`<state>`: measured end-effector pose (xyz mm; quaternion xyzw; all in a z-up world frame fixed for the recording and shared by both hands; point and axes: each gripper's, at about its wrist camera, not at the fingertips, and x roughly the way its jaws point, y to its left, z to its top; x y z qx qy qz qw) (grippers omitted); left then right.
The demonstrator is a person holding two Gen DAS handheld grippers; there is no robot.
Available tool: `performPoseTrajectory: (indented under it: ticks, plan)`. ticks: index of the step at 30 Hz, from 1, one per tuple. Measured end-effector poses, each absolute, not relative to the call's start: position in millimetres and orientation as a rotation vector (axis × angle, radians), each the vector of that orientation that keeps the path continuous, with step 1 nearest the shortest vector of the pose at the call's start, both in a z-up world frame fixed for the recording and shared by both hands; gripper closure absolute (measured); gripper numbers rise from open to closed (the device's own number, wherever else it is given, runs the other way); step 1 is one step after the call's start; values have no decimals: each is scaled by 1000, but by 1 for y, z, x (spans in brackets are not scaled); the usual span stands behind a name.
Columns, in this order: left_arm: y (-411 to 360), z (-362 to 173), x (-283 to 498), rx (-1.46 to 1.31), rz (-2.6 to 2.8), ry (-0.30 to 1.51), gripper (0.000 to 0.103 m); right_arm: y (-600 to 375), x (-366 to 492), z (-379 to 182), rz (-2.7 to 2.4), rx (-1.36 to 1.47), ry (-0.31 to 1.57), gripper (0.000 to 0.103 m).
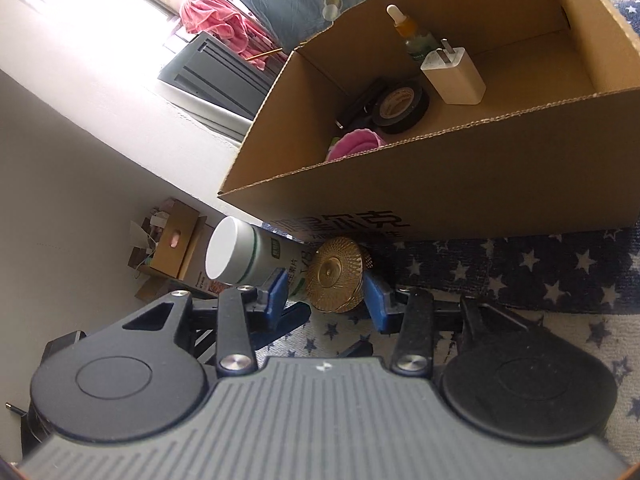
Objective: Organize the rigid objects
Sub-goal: 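Move the right gripper down toward the gold-lidded jar, then close the right gripper on the gold-lidded jar and lift it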
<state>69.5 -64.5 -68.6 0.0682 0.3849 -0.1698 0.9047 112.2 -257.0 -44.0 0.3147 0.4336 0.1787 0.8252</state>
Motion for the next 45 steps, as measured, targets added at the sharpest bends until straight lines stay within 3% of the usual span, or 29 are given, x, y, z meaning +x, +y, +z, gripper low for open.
performPoseTrajectory:
  ticks: [20, 34, 40, 45]
  plan:
    - [-58, -81, 91, 46, -295, 838, 53, -244, 145, -67, 377, 637, 972, 64]
    - [-63, -75, 87, 36, -333, 846, 54, -246, 138, -59, 359, 628, 967, 64]
    - [-73, -74, 77, 35, -408, 843, 59, -249, 134, -61, 363, 643, 974, 65]
    - [-75, -68, 68, 90, -372, 783, 56, -253, 131, -56, 330, 613, 949, 64]
